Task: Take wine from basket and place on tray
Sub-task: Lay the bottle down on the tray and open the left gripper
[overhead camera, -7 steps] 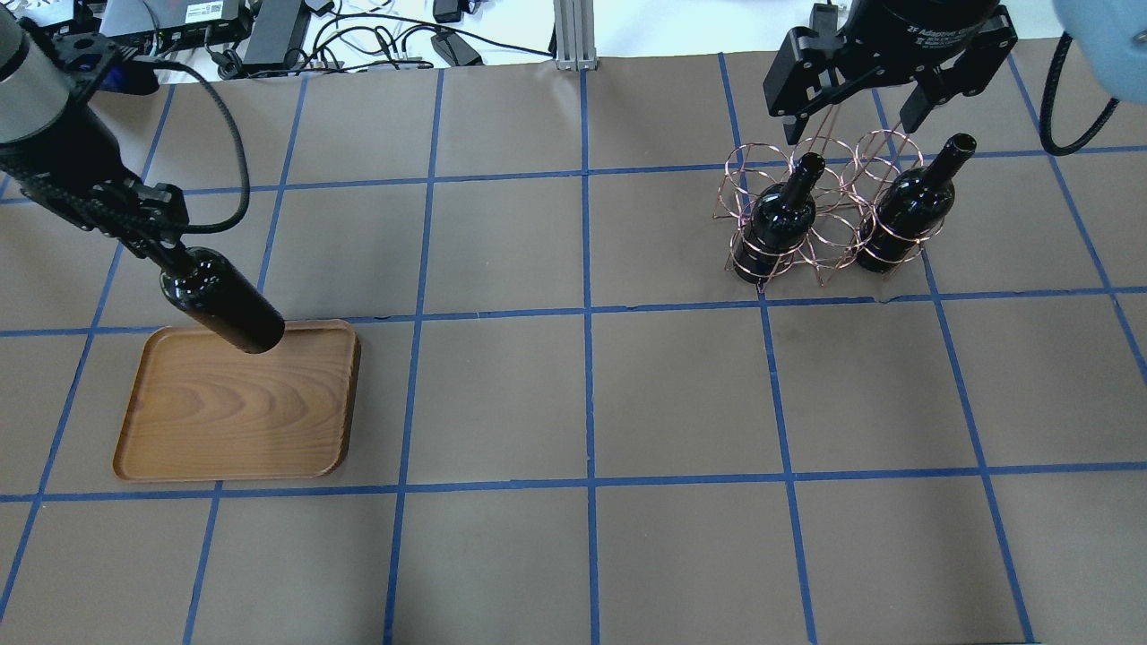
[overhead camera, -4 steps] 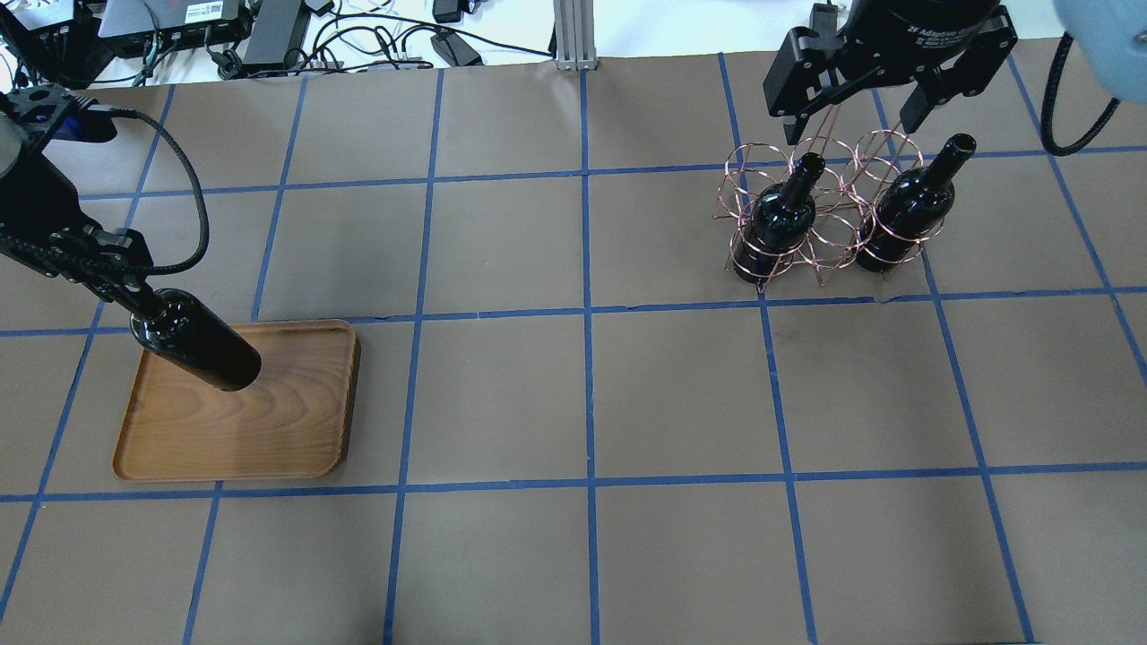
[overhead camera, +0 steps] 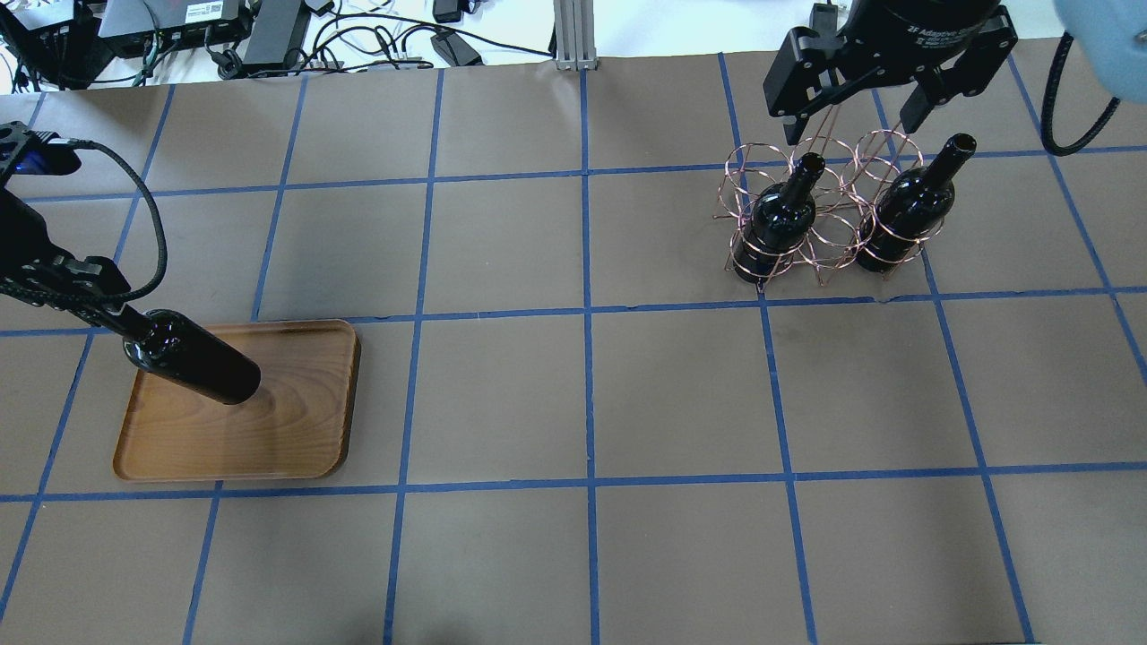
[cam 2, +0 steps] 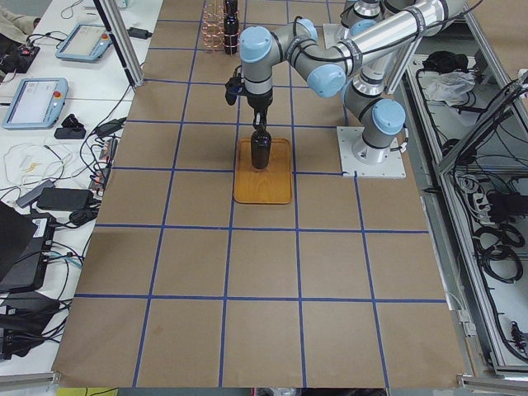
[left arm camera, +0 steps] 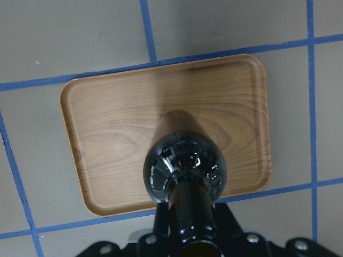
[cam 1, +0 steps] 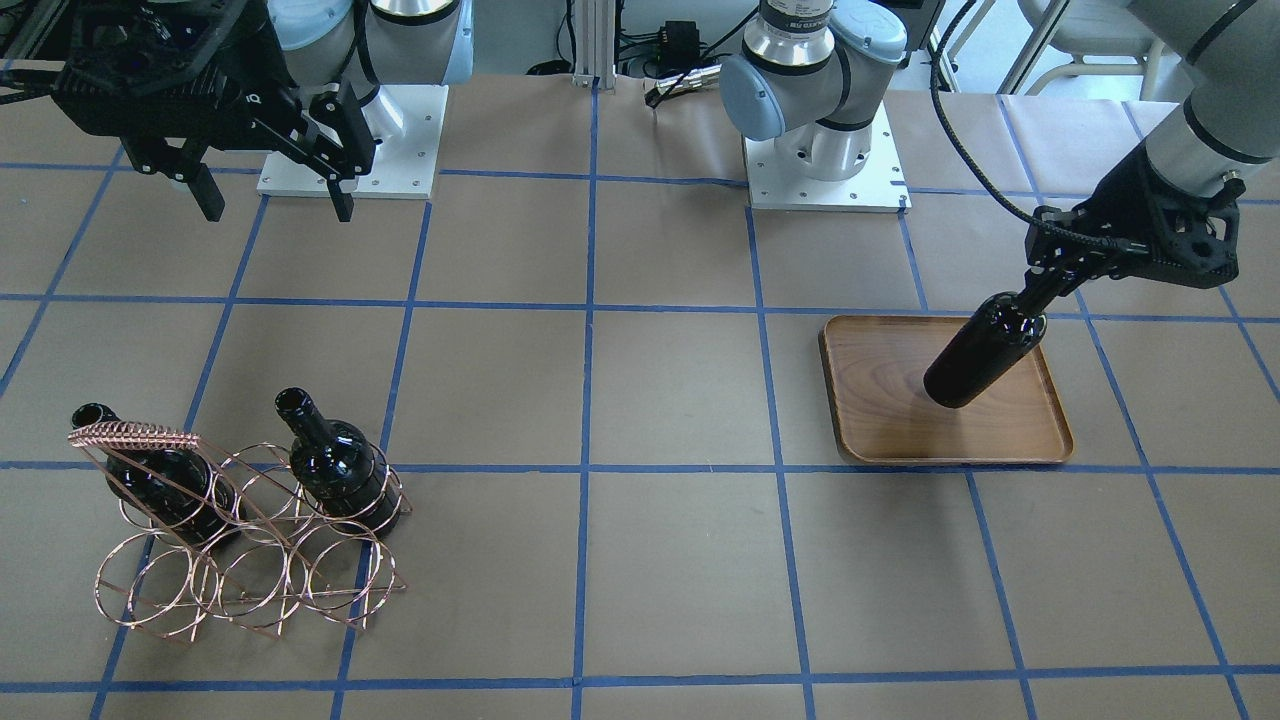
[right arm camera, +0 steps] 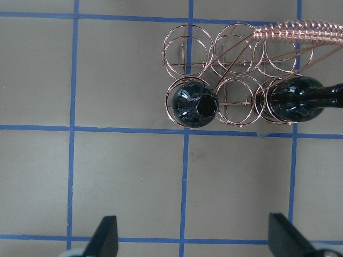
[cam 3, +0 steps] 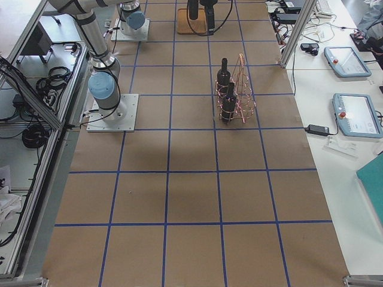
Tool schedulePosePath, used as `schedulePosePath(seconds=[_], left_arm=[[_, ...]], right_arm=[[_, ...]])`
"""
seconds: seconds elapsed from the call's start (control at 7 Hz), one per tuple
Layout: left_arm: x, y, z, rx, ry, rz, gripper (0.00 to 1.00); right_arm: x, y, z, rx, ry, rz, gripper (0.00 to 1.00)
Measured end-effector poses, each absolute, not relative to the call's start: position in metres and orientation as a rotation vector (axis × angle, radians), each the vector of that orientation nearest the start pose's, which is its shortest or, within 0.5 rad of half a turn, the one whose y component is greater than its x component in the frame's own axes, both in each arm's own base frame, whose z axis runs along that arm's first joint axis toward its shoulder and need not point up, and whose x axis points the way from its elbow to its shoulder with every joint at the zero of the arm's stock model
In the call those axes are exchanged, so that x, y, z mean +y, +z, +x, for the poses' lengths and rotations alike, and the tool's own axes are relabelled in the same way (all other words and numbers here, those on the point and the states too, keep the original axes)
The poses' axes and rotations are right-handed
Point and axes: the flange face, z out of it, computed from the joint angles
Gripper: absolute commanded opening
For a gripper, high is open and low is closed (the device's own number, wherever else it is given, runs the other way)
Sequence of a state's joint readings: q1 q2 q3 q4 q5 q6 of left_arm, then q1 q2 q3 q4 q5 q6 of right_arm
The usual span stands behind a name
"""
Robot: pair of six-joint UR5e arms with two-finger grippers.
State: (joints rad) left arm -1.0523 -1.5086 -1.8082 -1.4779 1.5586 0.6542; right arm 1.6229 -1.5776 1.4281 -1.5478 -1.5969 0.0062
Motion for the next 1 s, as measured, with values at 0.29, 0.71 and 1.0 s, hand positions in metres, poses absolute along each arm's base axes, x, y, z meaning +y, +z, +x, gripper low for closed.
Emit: schedulePosePath(seconds=[0.29,0.71,1.0], left_arm=[[-0.459,0.398,0.110,3.187,0.110,0.219,0.00],[-0.461,0.391,0.111,3.192,0.131,0.178,1.00],[-0.454,0.408,0.105,3.195,0.142,0.117,1.00]], right_arm=[[-0.489,0.559,0.157,3.157,-0.200,-0.071,1.00],[-0.489,0.560,0.157,3.156,-0.201,-0.072,1.00],[-0.489,0.559,0.157,3.155,-0.200,-0.073,1.00]])
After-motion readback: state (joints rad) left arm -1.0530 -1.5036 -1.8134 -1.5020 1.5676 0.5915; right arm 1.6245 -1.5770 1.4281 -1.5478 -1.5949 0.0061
